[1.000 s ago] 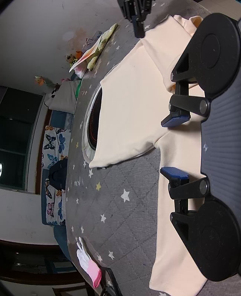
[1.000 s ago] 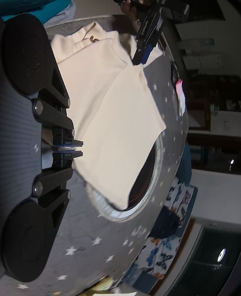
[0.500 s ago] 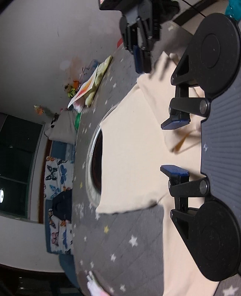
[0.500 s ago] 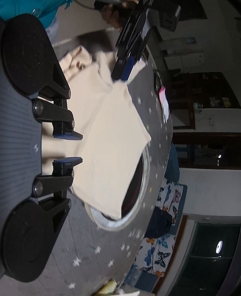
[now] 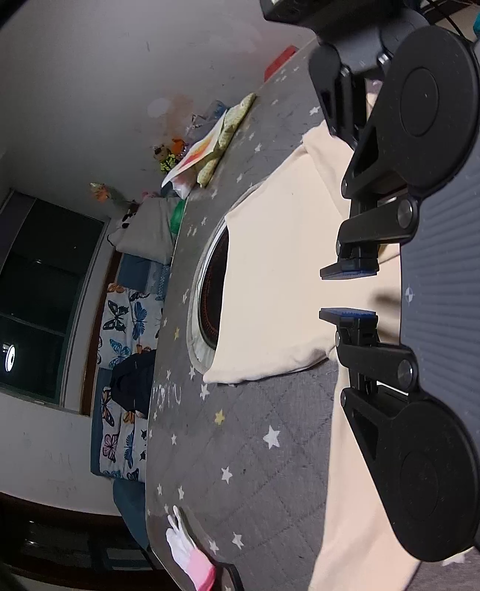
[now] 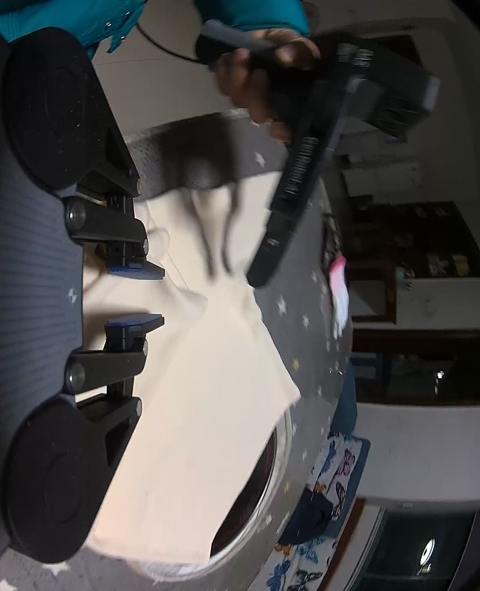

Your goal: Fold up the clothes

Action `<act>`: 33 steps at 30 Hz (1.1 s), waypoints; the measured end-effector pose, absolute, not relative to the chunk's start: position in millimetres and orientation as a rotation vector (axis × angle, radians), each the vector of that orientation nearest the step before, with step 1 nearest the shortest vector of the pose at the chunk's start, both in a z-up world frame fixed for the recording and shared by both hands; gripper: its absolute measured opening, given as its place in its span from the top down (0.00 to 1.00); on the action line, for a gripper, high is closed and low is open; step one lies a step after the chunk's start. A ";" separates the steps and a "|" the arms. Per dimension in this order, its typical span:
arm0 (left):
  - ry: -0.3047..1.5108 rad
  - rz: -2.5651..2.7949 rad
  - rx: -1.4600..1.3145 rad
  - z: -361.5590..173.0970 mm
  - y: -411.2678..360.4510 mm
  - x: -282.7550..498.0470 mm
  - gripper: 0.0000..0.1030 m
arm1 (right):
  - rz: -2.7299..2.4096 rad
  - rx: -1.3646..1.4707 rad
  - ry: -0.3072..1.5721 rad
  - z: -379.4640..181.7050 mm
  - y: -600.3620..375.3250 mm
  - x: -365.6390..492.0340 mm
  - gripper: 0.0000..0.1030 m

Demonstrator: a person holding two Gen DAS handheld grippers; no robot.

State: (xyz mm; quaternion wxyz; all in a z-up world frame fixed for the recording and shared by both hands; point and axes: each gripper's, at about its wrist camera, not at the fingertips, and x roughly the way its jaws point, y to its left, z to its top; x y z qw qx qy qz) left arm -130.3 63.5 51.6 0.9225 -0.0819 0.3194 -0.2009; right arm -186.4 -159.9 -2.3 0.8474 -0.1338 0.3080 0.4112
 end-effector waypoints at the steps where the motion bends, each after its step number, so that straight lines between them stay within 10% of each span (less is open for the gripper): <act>1: 0.657 -0.423 -0.168 52.1 64.0 -132.7 0.82 | 0.872 -0.269 0.649 -1.5 -160.2 -186.7 0.81; 33: 0.708 -0.510 -0.095 29.6 21.8 -171.2 0.84 | 0.782 -0.161 0.672 -4.4 -177.6 -176.3 0.80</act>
